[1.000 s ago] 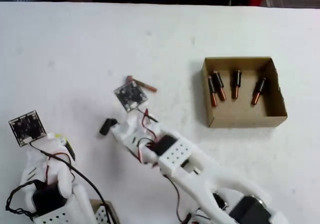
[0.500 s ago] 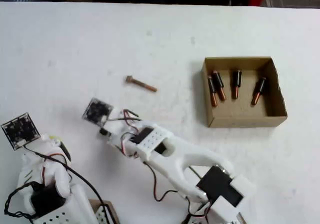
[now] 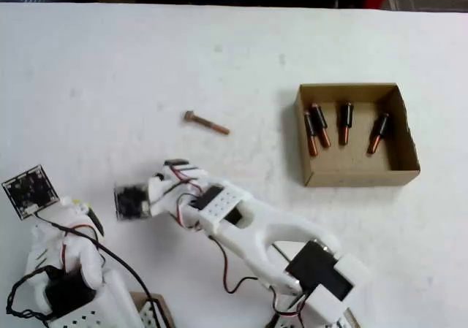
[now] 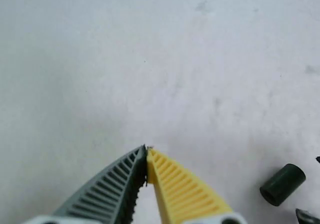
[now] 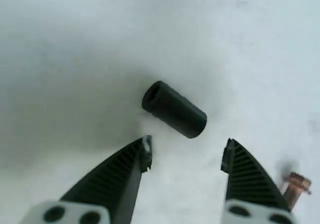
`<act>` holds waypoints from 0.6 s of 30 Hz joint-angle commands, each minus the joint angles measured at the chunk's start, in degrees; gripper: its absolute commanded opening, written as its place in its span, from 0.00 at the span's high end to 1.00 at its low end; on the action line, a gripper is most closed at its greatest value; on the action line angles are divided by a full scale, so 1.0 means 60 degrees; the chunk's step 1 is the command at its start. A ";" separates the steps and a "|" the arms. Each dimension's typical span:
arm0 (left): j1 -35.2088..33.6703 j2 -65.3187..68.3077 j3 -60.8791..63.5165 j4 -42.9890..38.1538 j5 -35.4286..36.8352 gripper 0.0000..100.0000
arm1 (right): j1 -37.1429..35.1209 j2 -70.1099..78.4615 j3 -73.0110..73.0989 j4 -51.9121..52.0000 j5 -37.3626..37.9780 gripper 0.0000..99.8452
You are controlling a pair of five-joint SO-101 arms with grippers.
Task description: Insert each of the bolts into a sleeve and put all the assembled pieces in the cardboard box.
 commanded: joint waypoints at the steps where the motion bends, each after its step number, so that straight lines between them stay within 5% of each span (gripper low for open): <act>1: -0.0081 -0.0081 -0.0469 -0.0015 -0.0103 0.98 | -0.0037 -0.0095 -0.0498 -0.0037 0.1700 0.79; 18: -0.0081 -0.0081 -0.0469 -0.0015 -0.0103 0.98 | -0.0227 0.2029 -0.1846 -0.1077 0.1861 0.79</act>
